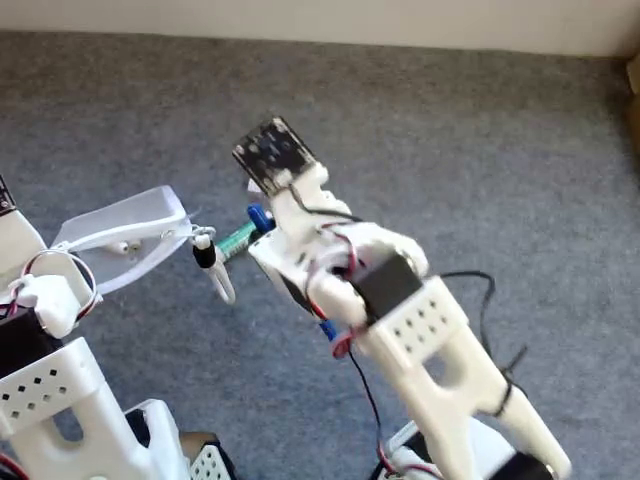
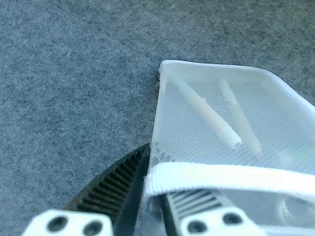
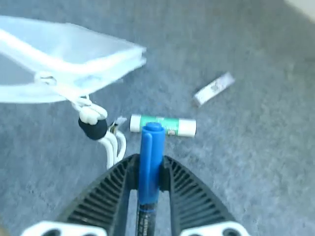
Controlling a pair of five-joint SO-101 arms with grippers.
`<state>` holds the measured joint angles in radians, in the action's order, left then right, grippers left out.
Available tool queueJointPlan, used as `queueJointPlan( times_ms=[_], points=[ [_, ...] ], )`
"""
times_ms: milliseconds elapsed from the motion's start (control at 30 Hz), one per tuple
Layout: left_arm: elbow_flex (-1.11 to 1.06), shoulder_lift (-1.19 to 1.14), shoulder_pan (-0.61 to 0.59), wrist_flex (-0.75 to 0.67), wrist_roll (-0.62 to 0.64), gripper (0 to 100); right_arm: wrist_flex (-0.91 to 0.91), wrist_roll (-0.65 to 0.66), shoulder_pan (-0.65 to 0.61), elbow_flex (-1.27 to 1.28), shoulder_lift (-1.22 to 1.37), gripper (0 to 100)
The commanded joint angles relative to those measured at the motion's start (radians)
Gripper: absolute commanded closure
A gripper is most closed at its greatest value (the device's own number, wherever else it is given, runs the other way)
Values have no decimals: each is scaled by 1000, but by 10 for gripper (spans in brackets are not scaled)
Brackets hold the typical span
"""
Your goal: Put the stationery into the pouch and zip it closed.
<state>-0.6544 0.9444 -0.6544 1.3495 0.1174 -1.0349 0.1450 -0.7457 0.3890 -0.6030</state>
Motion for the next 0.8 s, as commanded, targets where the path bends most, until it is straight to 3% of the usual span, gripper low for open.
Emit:
queueJointPlan(
  times_ms=[0,267,767],
  points=[
    [1,10,-5,-20,9,995,193,2,-13,119,-166,995],
    [1,10,-4,-17,8,995,509,-219,-151,449,-435,995],
    [1,10,-4,-15,8,995,1064,-230,-321,782,-756,995]
  ],
)
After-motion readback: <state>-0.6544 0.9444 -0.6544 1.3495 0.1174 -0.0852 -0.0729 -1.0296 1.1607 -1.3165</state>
